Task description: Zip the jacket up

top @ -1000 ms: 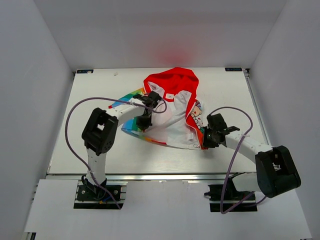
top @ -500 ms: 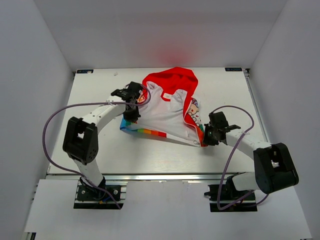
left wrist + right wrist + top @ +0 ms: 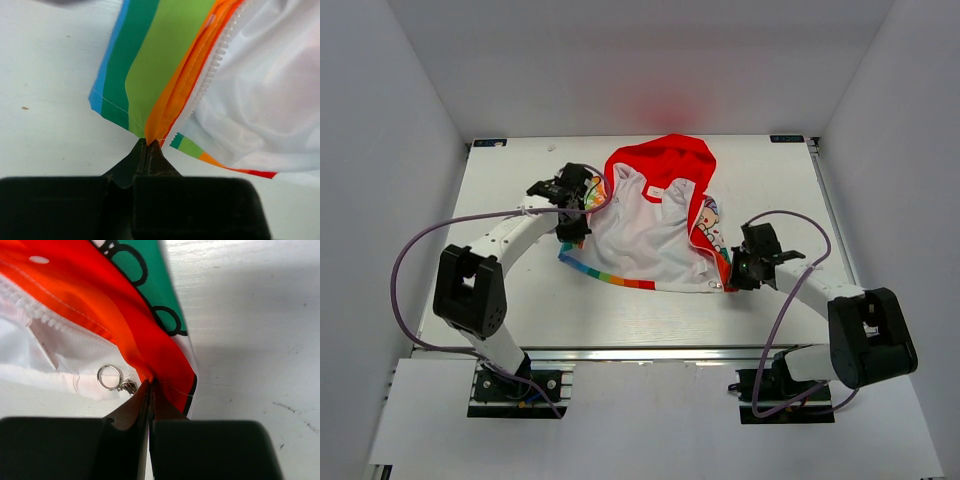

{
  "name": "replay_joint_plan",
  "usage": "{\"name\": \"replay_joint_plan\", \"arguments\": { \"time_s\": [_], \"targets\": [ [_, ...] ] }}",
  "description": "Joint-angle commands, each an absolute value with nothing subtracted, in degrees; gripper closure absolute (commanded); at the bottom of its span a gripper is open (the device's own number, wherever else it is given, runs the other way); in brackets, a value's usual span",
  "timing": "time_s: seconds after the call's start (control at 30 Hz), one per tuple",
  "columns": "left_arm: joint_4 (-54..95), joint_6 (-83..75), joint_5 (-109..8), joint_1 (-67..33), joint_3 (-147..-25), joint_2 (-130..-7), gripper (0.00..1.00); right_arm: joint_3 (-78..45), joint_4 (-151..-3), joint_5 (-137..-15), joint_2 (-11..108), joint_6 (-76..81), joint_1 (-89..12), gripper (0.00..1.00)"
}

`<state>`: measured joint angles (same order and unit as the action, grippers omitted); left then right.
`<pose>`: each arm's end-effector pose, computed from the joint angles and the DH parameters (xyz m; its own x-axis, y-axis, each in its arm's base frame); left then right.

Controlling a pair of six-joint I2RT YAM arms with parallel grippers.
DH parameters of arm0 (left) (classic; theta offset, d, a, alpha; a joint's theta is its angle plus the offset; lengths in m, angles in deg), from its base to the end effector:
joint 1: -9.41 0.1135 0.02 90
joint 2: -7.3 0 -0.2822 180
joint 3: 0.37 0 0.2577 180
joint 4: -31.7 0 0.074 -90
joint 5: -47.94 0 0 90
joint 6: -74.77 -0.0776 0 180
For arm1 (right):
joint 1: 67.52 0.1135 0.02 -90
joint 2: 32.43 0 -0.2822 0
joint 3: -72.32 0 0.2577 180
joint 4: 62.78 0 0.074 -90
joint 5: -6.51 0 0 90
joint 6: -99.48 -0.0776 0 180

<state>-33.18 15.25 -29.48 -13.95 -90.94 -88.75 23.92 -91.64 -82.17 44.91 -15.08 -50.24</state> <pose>0.3341 -0.1259 0.2285 -0.9073 -0.1474 -0.3937 -0.1630 0.9866 0.0063 0.2520 0.0803 0.1359 -0.8632 0.1667 -0.4766 0.0551 0.9694 0.2392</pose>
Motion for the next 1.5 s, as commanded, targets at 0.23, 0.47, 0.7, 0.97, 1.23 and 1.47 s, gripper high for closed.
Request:
{"name": "replay_joint_plan", "arguments": {
  "time_s": [0.23,0.47,0.7,0.97,1.23,1.47],
  "targets": [
    [-12.3,11.1,-51.7,-14.0,-77.9,-72.8,1.0,24.4,-87.1,-58.6,30.4,-6.5,-50.7,1.0],
    [-0.9,16.1,-60.5,-14.0,-71.5,-69.4,1.0,24.6,-72.1,-47.8,25.8,-13.1,-48.9,1.0],
    [14.2,24.0,-69.3,-14.1,-66.4,-66.1,1.0,24.8,-56.3,-49.1,29.3,-20.6,-44.1,1.0],
    [20.8,25.7,-66.7,-17.0,-67.4,-67.7,1.0,17.9,-52.2,-61.4,38.8,-18.9,-33.0,1.0],
    [16.5,21.5,-66.0,-19.2,-72.2,-70.3,1.0,16.4,-44.1,-72.8,44.6,-27.4,-32.3,1.0],
    [17.3,21.6,-69.1,-20.9,-71.6,-70.6,1.0,15.8,-34.9,-75.7,46.1,-31.2,-32.2,1.0]
  ]
}}
